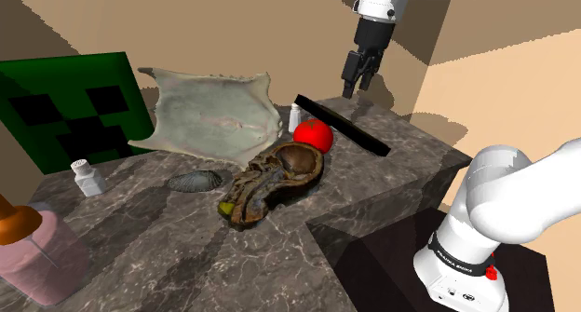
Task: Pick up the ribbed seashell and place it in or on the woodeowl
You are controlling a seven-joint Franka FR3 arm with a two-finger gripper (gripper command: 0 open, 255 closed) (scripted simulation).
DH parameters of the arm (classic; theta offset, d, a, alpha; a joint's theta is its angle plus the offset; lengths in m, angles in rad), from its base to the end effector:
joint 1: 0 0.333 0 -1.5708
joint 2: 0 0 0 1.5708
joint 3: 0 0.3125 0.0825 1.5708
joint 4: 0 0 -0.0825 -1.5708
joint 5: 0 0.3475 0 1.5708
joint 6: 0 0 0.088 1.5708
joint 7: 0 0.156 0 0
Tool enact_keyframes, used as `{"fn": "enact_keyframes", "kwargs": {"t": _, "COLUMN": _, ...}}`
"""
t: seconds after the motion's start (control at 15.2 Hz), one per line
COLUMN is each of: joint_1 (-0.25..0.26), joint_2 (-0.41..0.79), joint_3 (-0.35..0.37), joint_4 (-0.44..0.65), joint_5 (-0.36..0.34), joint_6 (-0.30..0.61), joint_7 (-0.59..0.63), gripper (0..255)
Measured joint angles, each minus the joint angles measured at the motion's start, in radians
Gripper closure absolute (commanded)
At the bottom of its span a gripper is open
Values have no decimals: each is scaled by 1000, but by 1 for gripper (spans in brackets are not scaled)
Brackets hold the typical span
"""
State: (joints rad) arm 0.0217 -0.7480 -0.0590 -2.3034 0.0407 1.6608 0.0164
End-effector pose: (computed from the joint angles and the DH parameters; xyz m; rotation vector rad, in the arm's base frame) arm 0.2981 -0.0095 0.5601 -3.0563 0.0636 -0.1603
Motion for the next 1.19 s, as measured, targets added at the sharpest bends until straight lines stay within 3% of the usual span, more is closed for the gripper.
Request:
{"fn": "enact_keyframes", "kwargs": {"t": 0.26, "joint_1": 21, "joint_2": 68, "joint_3": 12, "joint_4": 20, "joint_5": 11, "joint_6": 40, "joint_7": -12, "gripper": 0}}
{"fn": "enact_keyframes", "kwargs": {"t": 1.19, "joint_1": 140, "joint_2": 527, "joint_3": 101, "joint_4": 253, "joint_5": 62, "joint_6": 222, "joint_7": -90, "gripper": 0}}
